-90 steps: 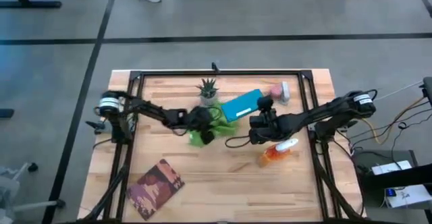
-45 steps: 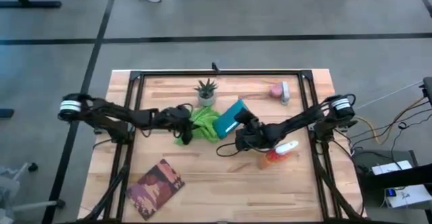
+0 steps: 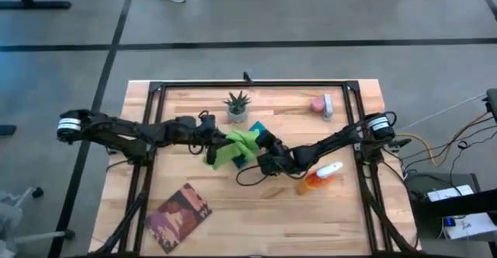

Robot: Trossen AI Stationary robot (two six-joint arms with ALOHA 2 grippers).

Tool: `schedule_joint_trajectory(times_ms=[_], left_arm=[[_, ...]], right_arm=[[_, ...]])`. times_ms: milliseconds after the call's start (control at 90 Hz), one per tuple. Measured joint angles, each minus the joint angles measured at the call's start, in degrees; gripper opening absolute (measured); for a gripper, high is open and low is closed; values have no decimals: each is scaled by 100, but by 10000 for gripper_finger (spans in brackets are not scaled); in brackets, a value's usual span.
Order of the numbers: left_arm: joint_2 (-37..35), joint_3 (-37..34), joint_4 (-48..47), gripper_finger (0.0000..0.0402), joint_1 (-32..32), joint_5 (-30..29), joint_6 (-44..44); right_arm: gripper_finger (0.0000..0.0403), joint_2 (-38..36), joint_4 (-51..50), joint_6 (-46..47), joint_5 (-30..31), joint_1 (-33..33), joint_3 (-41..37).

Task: Apply microfiber cloth
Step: Wipe the back of the tablet with the microfiber cloth

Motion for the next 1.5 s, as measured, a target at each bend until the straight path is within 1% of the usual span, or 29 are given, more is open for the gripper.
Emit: schedule_joint_trajectory(times_ms=[133,189,300,400,578,678,744,967,1100,1144,1211,1278,1389,1500], left_arm=[[838,88,737,0,0,129,-87],[1161,181,1014,0,0,189,-105],[1684,510,1230,0,0,318,-101],[1924,715,1191,0,-2,345,50],[2021,953,1047,0,62,296,359],[2014,1050,657,0,148,284,603],[1974,1068,411,0,191,117,712],[1971,707,342,0,415,-487,641],[1926,408,18,0,430,-520,236],[1903,274,-116,0,418,-372,22],[1918,110,-232,0,318,135,-221],[1882,12,-79,0,204,585,-380],[1904,-77,47,0,-40,639,-526],[1878,-76,81,0,-215,652,-579]], right_arm=[[13,-17,108,-6,11,-34,270],[13,-17,40,-98,-105,-36,363],[13,-4,-70,-174,-562,-34,420],[13,25,-57,-226,-637,-6,349],[13,177,96,-177,-745,22,247],[13,254,131,-184,-826,68,258],[13,254,158,-204,-892,126,258],[13,213,148,-201,-1155,236,307],[13,204,155,-279,-1044,266,313],[13,190,162,-317,-852,259,313],[13,137,295,-318,-541,227,332],[13,102,312,-316,-354,170,345],[13,114,252,-315,-412,122,370],[13,110,244,-319,-603,97,387]])
